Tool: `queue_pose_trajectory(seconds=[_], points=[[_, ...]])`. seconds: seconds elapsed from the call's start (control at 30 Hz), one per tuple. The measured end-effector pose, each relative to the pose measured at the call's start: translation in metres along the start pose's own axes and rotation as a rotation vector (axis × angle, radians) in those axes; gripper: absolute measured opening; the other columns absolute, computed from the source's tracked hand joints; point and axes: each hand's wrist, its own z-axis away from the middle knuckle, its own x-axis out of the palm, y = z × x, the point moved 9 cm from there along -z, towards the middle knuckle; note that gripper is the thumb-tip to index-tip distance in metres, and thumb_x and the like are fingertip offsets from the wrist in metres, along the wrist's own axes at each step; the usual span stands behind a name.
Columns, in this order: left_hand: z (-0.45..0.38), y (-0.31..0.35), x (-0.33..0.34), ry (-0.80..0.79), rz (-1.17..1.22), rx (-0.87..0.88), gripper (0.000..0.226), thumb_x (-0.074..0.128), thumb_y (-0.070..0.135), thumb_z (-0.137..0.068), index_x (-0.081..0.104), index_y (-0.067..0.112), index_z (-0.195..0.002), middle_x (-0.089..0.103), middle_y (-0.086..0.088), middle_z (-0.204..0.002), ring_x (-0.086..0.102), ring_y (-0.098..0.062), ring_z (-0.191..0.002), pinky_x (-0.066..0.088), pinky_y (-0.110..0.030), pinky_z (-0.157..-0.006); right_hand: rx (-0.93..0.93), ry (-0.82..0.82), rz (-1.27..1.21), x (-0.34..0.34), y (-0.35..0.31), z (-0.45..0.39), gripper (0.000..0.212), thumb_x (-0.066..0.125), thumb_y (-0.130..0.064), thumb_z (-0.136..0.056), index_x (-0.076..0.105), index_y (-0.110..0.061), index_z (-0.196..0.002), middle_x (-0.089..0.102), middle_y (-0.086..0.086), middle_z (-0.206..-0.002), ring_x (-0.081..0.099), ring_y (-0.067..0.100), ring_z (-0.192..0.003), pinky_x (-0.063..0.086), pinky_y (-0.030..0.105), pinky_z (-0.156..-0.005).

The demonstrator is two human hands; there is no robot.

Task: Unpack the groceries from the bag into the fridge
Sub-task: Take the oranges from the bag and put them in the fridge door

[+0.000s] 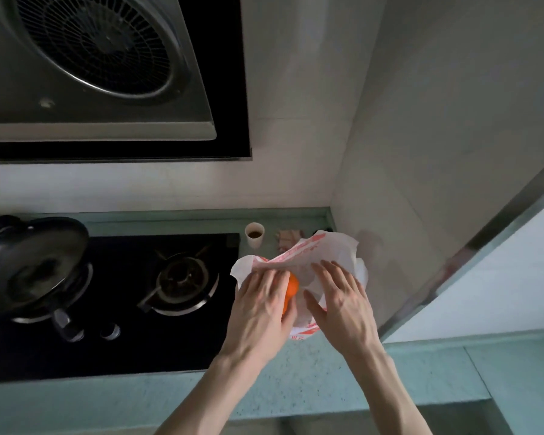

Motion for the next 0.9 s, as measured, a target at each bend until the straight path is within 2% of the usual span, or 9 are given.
queue_pose_trajectory(seconds=[0.13, 0.2, 0.27, 0.4, 0.5, 0.67, 0.83, 0.9], points=[[-0.018, -0.01, 0.028, -0.128, -0.044, -0.114, 0.04, 0.037, 0.043, -0.097, 0.061, 0.02, -0.119, 0.064, -0.001, -0.114, 0.063, -0.021, -0.106, 0.053, -0.034, -0.094, -0.014, -0.096, -0.036, 0.024, 0.003, -0.024, 0.056, 0.085, -0.027, -0.079, 0.061, -0.017, -0.129, 0.069, 0.007, -0.127, 0.069, 0.033, -0.113, 0.058, 0.042, -0.091], [-0.026, -0.011, 0.043, -0.188, -0.058, -0.135, 0.033, 0.044, 0.039, -0.093, 0.064, 0.019, -0.11, 0.066, -0.003, -0.105, 0.066, -0.023, -0.097, 0.056, -0.034, -0.085, -0.008, -0.172, -0.054, 0.039, 0.009, -0.034, 0.055, 0.085, -0.025, -0.079, 0.063, -0.018, -0.128, 0.069, 0.006, -0.125, 0.07, 0.032, -0.109, 0.059, 0.04, -0.086], [-0.035, -0.016, 0.067, -0.28, -0.128, -0.167, 0.023, 0.06, 0.03, -0.089, 0.065, 0.016, -0.106, 0.066, -0.006, -0.102, 0.067, -0.026, -0.094, 0.055, -0.036, -0.081, -0.003, -0.288, -0.056, 0.062, 0.019, -0.042, 0.051, 0.079, -0.024, -0.084, 0.061, -0.019, -0.132, 0.067, 0.004, -0.129, 0.066, 0.03, -0.115, 0.056, 0.039, -0.092], [-0.045, -0.029, 0.114, -0.562, -0.285, -0.233, 0.041, 0.059, 0.027, -0.097, 0.056, 0.009, -0.133, 0.057, -0.012, -0.132, 0.054, -0.033, -0.124, 0.046, -0.042, -0.097, -0.035, -0.434, 0.047, 0.11, 0.031, -0.057, 0.048, 0.071, -0.02, -0.089, 0.059, -0.02, -0.136, 0.066, 0.006, -0.126, 0.066, 0.03, -0.113, 0.058, 0.044, -0.091], [-0.053, -0.042, 0.145, -0.706, -0.341, -0.266, 0.046, 0.058, 0.029, -0.101, 0.052, 0.009, -0.142, 0.053, -0.013, -0.143, 0.048, -0.034, -0.133, 0.042, -0.043, -0.104, -0.053, -0.529, 0.088, 0.143, 0.035, -0.068, 0.046, 0.069, -0.022, -0.091, 0.059, -0.02, -0.136, 0.064, 0.006, -0.129, 0.066, 0.031, -0.112, 0.053, 0.046, -0.096], [-0.05, -0.066, 0.178, -0.714, -0.314, -0.359, 0.051, 0.06, 0.039, -0.099, 0.052, 0.011, -0.141, 0.054, -0.011, -0.14, 0.05, -0.032, -0.131, 0.042, -0.043, -0.106, -0.093, -0.648, 0.155, 0.183, 0.042, -0.081, 0.046, 0.054, -0.027, -0.102, 0.044, -0.025, -0.146, 0.05, 0.0, -0.148, 0.054, 0.024, -0.131, 0.043, 0.041, -0.106], [-0.032, -0.075, 0.205, -0.71, -0.301, -0.455, 0.055, 0.074, 0.035, -0.089, 0.055, 0.017, -0.137, 0.06, -0.005, -0.131, 0.052, -0.028, -0.126, 0.036, -0.042, -0.115, -0.096, -0.769, 0.251, 0.22, 0.047, -0.081, 0.043, 0.056, -0.024, -0.103, 0.046, -0.021, -0.145, 0.052, 0.006, -0.145, 0.057, 0.03, -0.128, 0.05, 0.046, -0.101], [-0.03, -0.075, 0.214, -0.704, -0.281, -0.463, 0.061, 0.075, 0.035, -0.089, 0.05, 0.017, -0.141, 0.058, -0.005, -0.134, 0.051, -0.027, -0.126, 0.037, -0.041, -0.111, -0.1, -0.804, 0.266, 0.233, 0.051, -0.079, 0.044, 0.057, -0.023, -0.103, 0.045, -0.02, -0.145, 0.052, 0.006, -0.145, 0.056, 0.031, -0.129, 0.05, 0.044, -0.101]])
